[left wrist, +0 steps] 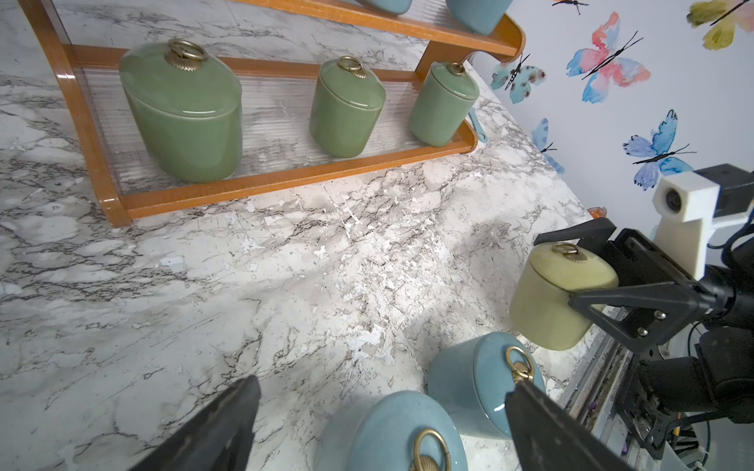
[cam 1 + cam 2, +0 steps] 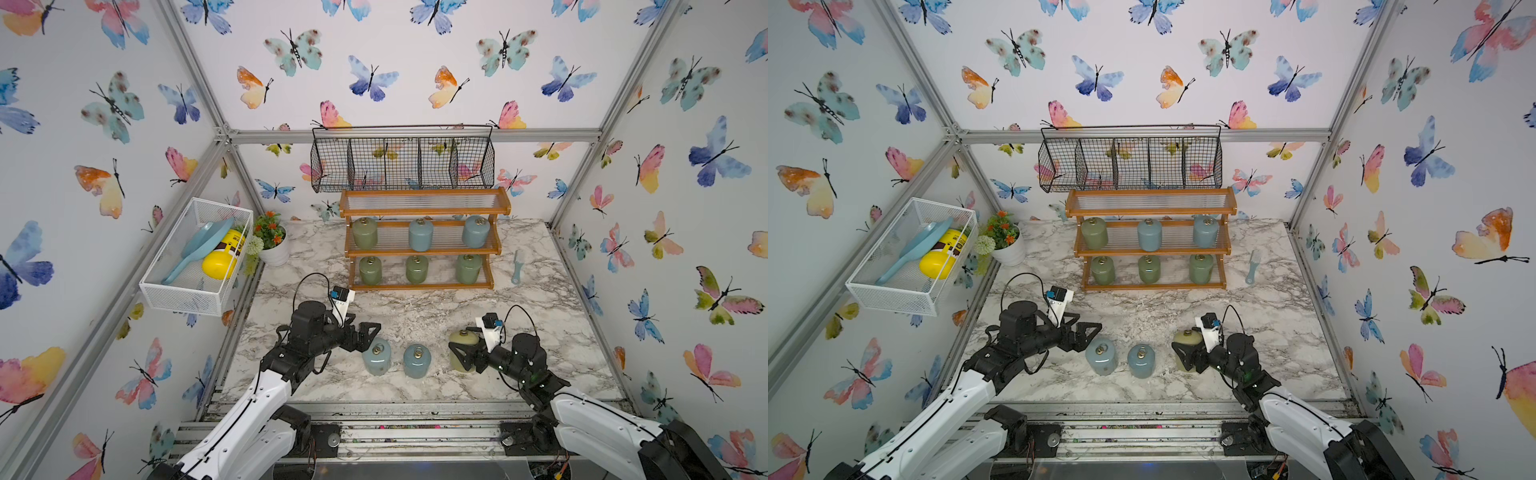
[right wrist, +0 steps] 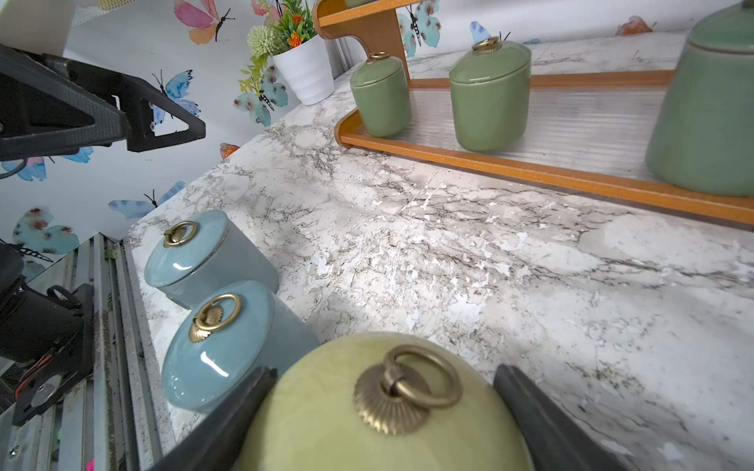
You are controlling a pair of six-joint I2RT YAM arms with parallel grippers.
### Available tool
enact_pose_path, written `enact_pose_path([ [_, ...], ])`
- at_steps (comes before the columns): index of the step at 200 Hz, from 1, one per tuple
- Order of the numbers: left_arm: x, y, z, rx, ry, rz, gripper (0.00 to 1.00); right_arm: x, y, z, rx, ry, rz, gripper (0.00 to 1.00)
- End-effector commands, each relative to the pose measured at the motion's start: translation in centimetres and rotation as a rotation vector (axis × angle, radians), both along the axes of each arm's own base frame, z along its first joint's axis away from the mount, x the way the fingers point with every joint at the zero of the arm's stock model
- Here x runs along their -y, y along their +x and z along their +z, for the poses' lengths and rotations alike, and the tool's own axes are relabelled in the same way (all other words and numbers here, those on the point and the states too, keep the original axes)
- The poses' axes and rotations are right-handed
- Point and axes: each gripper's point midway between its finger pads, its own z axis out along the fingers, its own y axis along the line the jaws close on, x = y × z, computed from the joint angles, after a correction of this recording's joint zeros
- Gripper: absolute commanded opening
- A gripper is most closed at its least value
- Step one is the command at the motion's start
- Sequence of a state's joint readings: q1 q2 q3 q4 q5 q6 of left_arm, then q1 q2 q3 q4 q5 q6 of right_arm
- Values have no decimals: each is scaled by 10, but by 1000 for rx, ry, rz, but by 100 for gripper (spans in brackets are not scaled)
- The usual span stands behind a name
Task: Remove the tea canisters from the shelf
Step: Place the tea canister at the center of the board.
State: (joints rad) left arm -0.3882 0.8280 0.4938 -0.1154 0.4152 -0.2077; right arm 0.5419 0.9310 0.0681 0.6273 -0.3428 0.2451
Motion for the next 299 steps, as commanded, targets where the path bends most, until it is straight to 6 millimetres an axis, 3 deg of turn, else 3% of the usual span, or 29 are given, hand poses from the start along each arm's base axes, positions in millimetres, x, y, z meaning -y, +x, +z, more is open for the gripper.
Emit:
enact_pose_path([
  [1, 3, 7, 16, 49, -13, 1, 98, -3, 12, 33, 119, 83, -23, 77],
  [130, 3, 14, 9, 38, 11, 8, 98, -13, 21, 2, 62, 32, -48, 80],
  [299, 4, 10, -5, 9, -2, 7, 98, -4, -1, -23, -29, 0, -84, 92],
])
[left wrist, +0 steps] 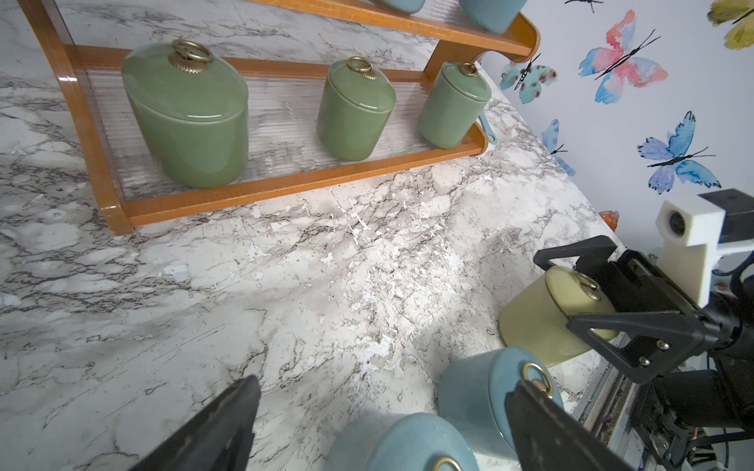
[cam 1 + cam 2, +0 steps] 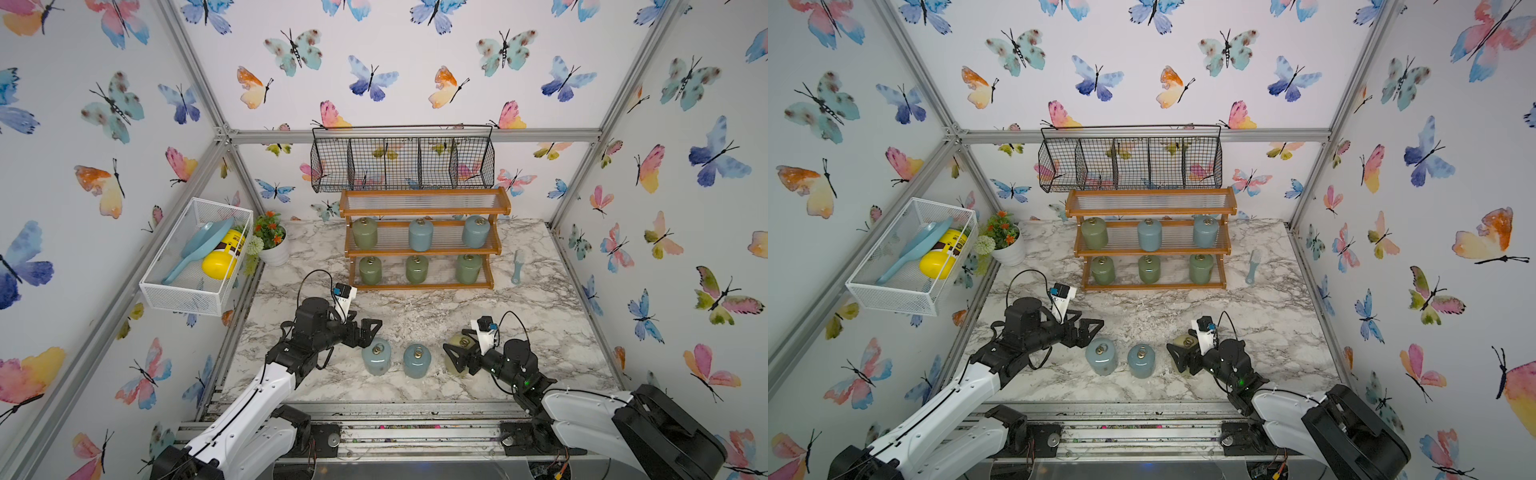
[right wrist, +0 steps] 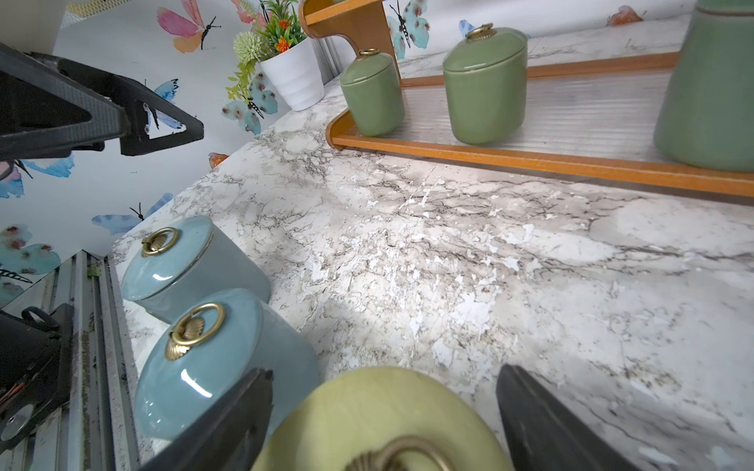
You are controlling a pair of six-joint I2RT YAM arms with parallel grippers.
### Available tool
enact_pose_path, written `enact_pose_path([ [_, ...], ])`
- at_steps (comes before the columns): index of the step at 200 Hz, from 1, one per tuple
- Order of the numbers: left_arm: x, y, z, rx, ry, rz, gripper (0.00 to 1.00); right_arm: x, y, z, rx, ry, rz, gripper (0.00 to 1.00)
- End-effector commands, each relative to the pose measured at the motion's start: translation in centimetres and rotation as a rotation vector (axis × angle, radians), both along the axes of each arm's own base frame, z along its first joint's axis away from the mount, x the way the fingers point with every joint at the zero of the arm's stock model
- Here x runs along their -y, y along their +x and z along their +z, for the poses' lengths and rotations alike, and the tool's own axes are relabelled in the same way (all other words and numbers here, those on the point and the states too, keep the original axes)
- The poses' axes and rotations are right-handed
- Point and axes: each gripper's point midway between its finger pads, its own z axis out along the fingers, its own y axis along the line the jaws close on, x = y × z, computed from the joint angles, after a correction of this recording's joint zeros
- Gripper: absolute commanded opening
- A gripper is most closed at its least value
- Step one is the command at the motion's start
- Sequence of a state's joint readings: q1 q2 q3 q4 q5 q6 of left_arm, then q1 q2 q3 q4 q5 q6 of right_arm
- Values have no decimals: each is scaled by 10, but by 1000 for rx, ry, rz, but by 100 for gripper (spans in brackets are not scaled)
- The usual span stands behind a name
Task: Remove the tea canisters from the shelf
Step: Place the tea canister at the center of the board.
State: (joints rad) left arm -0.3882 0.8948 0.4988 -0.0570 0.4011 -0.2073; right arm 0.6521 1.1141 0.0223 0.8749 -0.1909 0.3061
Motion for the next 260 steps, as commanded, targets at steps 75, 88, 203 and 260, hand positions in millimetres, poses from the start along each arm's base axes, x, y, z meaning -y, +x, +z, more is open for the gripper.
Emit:
enact_pose_path([
  [75, 0, -3, -1, 5, -9, -1, 98, 2, -5, -7, -53, -7, -32, 92],
  [88, 0, -3, 0, 8, -11, 0, 98, 2, -7, -7, -59, -8, -31, 92],
  [203, -1, 0, 4, 18, -2, 5, 98, -2, -11, -9, -107, -27, -63, 96],
  [260, -5, 10, 20, 58, 5, 48, 98, -4, -1, 19, -83, -42, -85, 99],
])
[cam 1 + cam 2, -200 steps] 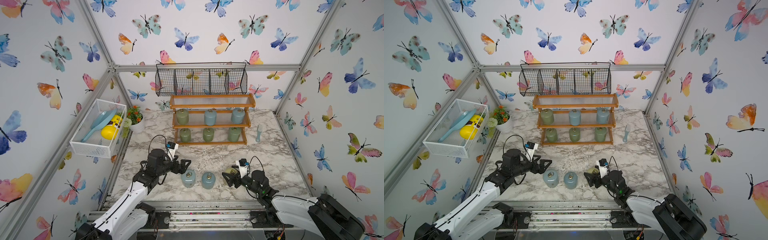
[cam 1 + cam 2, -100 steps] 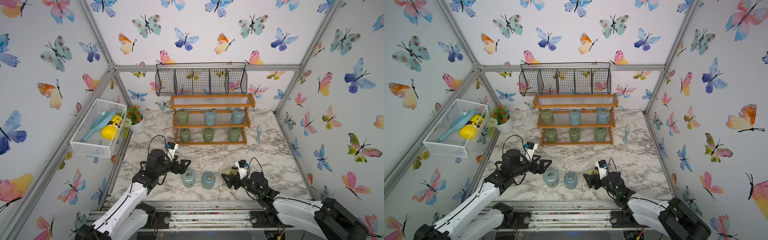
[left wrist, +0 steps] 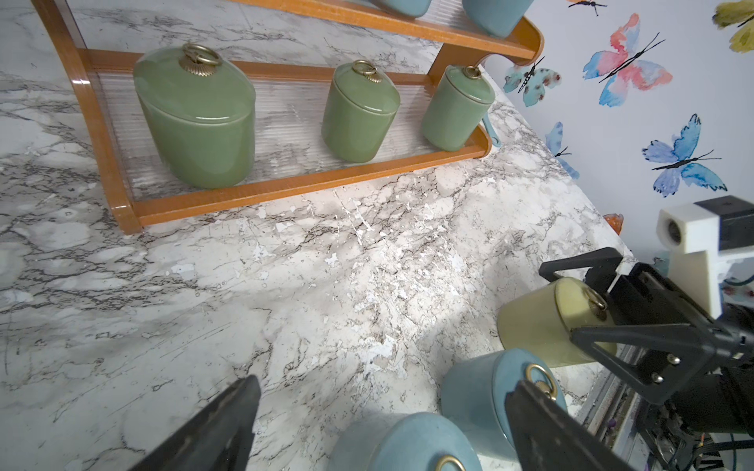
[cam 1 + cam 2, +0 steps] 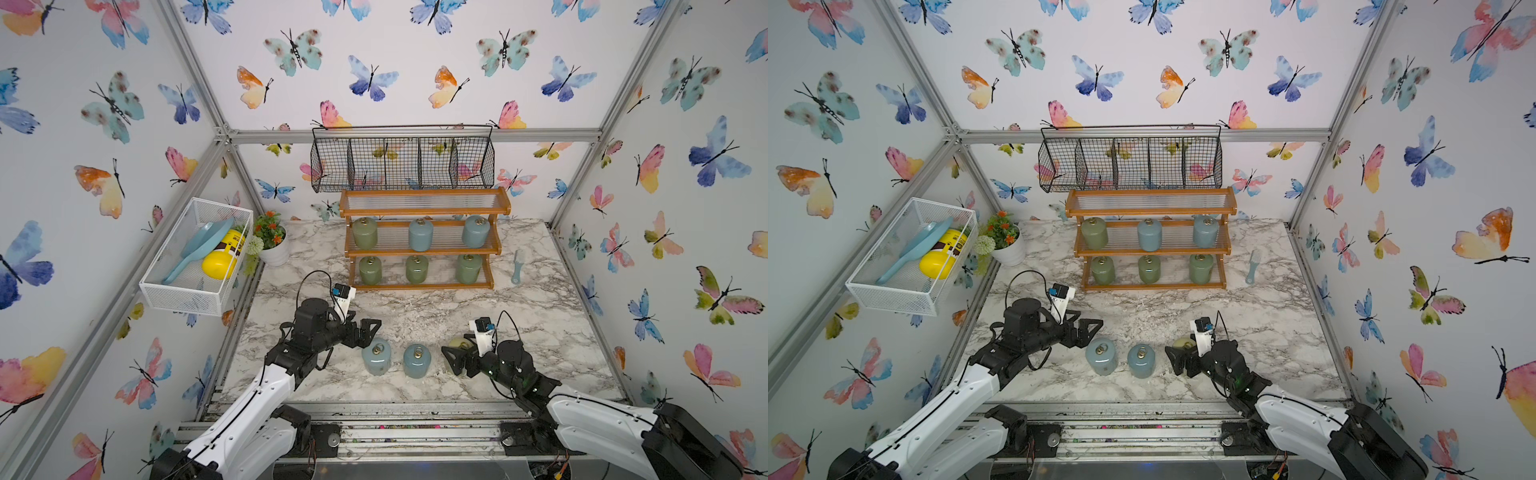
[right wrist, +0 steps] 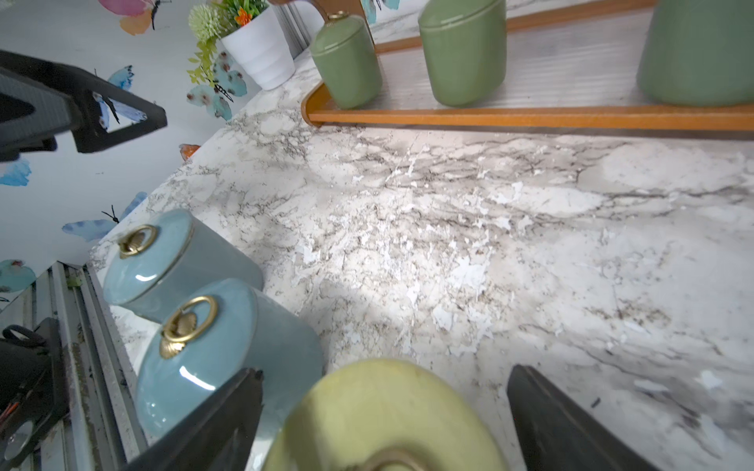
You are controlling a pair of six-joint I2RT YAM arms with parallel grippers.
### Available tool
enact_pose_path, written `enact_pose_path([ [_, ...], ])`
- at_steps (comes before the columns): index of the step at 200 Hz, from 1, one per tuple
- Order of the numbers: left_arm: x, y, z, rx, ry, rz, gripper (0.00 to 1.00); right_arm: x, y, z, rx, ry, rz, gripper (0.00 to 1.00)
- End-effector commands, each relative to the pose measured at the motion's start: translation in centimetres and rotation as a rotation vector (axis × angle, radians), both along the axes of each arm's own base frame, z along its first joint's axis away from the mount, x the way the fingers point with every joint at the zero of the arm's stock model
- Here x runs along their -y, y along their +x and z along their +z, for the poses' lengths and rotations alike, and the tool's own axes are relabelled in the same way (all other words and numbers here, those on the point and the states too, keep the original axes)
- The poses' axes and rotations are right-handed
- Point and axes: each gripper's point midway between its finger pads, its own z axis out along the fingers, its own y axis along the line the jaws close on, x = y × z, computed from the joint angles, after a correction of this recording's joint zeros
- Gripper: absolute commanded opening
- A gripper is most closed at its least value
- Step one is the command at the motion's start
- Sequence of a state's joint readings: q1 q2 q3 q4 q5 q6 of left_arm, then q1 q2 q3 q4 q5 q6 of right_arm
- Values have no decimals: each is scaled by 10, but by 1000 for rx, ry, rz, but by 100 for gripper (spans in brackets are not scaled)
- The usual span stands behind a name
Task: Remove the tea canisters from the shelf
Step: Place the tea canister at the center of the board, then pick up the tea canister from the shelf.
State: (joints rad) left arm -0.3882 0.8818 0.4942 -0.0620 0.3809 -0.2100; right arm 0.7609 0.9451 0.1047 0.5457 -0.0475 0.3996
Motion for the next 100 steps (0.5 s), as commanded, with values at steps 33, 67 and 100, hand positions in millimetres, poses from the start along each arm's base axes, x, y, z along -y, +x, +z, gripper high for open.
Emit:
enact_pose_path([
  [33, -8, 24, 37, 101, 25, 87, 98, 1, 12, 36, 26, -20, -45, 100],
  [67, -9, 48, 47, 133, 72, 121, 98, 0, 17, 59, 65, 6, -60, 100],
  [100, -14, 89, 51, 145, 142, 218, 98, -1, 26, 75, 104, -19, -82, 100],
])
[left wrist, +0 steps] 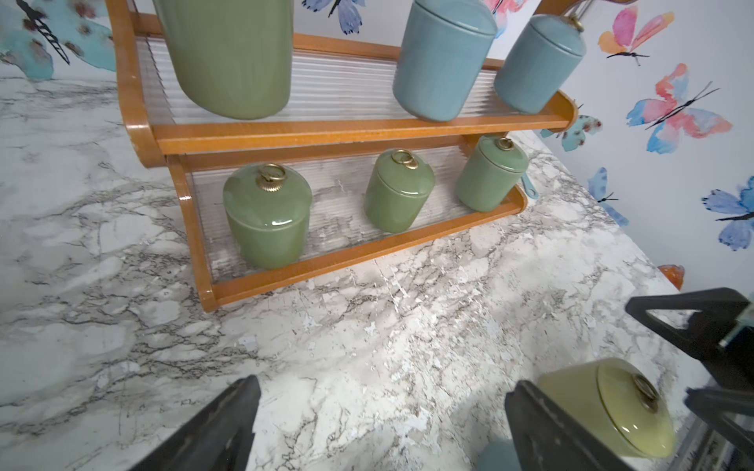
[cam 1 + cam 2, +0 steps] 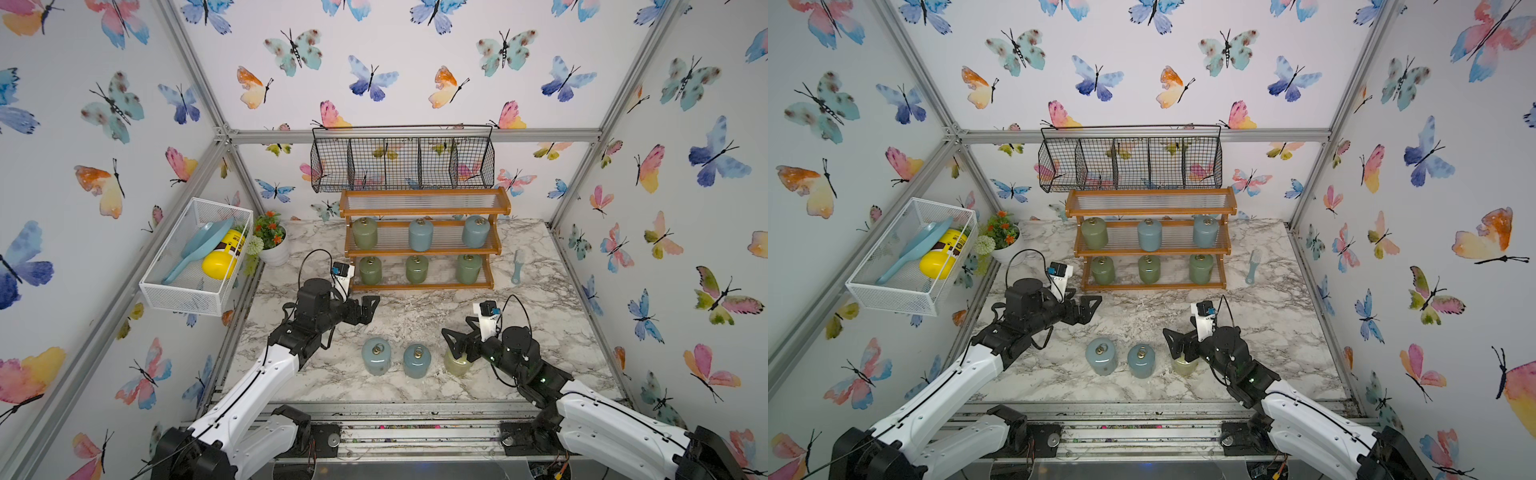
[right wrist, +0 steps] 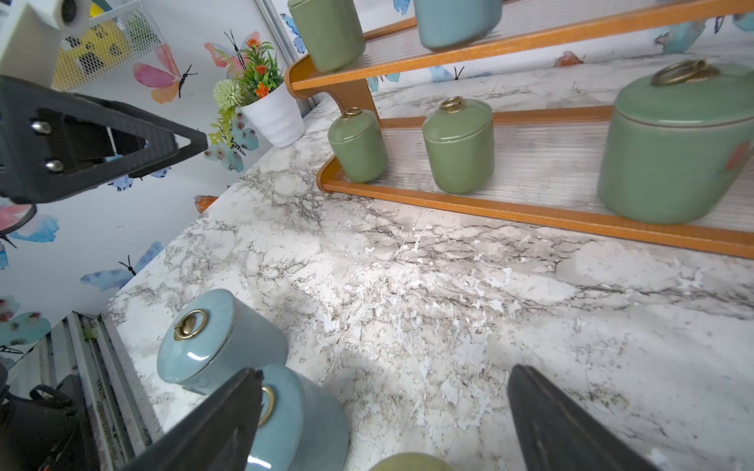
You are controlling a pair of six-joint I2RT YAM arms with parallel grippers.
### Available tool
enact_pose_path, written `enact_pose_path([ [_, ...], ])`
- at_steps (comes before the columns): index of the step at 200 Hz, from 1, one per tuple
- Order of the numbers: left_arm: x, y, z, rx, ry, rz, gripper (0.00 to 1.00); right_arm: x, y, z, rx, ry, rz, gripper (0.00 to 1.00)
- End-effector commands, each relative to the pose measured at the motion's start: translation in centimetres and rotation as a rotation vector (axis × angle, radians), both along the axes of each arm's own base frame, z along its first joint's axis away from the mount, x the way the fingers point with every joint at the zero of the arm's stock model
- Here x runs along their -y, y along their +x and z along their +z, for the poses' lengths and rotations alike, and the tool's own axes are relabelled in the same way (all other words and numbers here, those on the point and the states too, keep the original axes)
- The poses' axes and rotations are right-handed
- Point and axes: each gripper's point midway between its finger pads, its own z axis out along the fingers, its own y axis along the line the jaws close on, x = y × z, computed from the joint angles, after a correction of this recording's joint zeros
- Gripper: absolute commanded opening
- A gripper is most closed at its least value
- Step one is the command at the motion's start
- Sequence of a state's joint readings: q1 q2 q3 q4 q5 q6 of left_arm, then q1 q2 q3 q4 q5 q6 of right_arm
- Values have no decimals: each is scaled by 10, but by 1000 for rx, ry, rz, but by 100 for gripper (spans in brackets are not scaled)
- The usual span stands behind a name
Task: Remove the tea canisters from the shelf
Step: Pick up the tea canister from the shelf.
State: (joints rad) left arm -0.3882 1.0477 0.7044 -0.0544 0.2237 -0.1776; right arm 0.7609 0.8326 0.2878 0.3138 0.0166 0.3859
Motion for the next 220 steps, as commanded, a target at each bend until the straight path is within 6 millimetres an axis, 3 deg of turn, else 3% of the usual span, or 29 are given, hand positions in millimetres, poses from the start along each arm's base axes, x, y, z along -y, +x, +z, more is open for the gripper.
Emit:
enact_pose_path([
  [1, -10, 34, 9, 51, 70, 101, 98, 2, 8, 13, 32, -40, -30, 100],
  [60, -7, 107, 16, 80, 128, 203, 99, -3, 24, 34, 82, -82, -53, 100],
  [91, -5, 135, 26, 137, 122, 250, 98, -3, 29, 33, 85, -88, -63, 100],
  [157, -3, 168, 27, 193, 133, 309, 98, -6, 30, 34, 85, -85, -54, 100],
  [220, -5, 186, 21, 225, 192, 341, 98, -3, 29, 29, 74, -90, -62, 100],
])
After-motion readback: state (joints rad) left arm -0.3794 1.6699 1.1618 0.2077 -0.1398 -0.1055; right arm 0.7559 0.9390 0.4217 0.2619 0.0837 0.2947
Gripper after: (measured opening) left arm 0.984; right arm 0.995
